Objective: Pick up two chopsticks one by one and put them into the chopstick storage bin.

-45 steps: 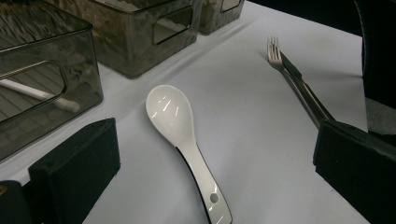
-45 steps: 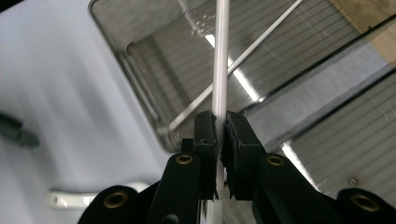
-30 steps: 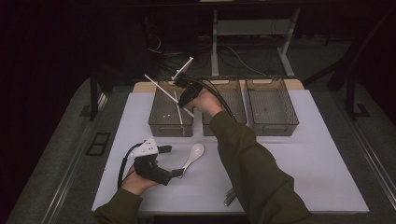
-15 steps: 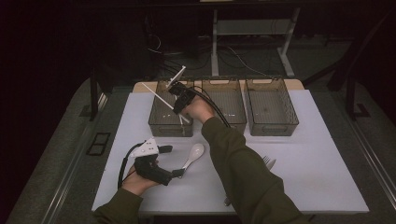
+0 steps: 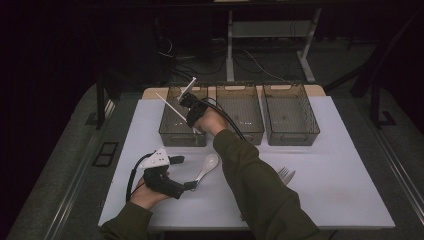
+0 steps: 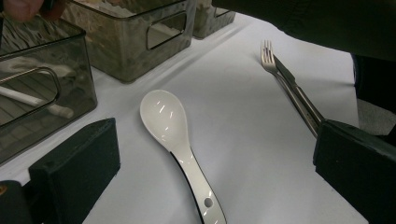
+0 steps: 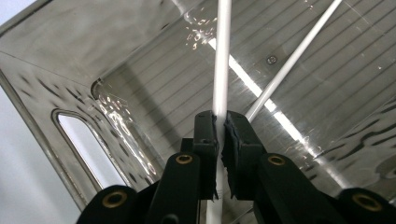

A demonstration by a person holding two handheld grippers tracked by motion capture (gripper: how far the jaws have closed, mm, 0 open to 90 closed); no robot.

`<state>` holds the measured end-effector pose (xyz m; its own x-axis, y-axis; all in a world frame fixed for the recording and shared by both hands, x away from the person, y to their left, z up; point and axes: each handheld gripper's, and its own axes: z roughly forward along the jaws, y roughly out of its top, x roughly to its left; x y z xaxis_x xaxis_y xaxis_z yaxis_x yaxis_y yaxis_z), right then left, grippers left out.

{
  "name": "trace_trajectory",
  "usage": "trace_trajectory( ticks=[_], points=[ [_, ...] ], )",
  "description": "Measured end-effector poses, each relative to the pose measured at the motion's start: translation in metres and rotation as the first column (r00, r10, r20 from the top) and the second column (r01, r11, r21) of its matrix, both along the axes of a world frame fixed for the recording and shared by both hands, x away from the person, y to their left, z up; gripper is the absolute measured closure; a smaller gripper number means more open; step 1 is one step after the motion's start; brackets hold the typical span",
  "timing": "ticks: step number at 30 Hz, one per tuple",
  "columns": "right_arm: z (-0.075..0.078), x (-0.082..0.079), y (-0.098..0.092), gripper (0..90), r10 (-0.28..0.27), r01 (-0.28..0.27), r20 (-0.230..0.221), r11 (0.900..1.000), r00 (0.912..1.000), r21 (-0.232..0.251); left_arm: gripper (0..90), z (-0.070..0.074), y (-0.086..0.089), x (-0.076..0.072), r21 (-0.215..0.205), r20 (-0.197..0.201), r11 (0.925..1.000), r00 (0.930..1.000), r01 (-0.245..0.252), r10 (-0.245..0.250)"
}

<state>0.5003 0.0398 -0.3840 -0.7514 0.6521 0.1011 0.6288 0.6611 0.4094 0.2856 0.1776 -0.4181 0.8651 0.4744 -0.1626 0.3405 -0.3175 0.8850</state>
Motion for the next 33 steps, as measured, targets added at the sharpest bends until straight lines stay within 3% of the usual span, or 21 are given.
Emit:
trace_trajectory(
  ticks=[11, 15, 24, 33],
  points=[
    [0.000, -0.001, -0.002, 73.7, 0.016, -0.016, 0.003, 1.000, 0.9999, 0.009, 0.0, 0.000, 0.000, 0.000, 0.001, 0.001, 1.0000, 1.0000, 0.000, 0.000],
    [0.004, -0.002, -0.008, 67.2, 0.040, -0.041, 0.015, 0.997, 0.9991, 0.060, 0.0, 0.000, 0.001, 0.000, 0.005, 0.002, 1.0000, 1.0000, -0.001, 0.001],
    [0.032, -0.010, -0.032, 60.2, 0.087, -0.099, 0.087, 0.985, 0.9924, 0.143, 0.0, -0.001, 0.001, 0.001, 0.016, 0.007, 0.9999, 1.0000, -0.003, 0.003],
    [0.056, -0.026, -0.064, 51.6, 0.120, -0.148, 0.146, 0.969, 0.9819, 0.195, 0.0, -0.001, 0.001, 0.001, 0.023, 0.003, 0.9996, 0.9999, -0.014, 0.014]
  ],
)
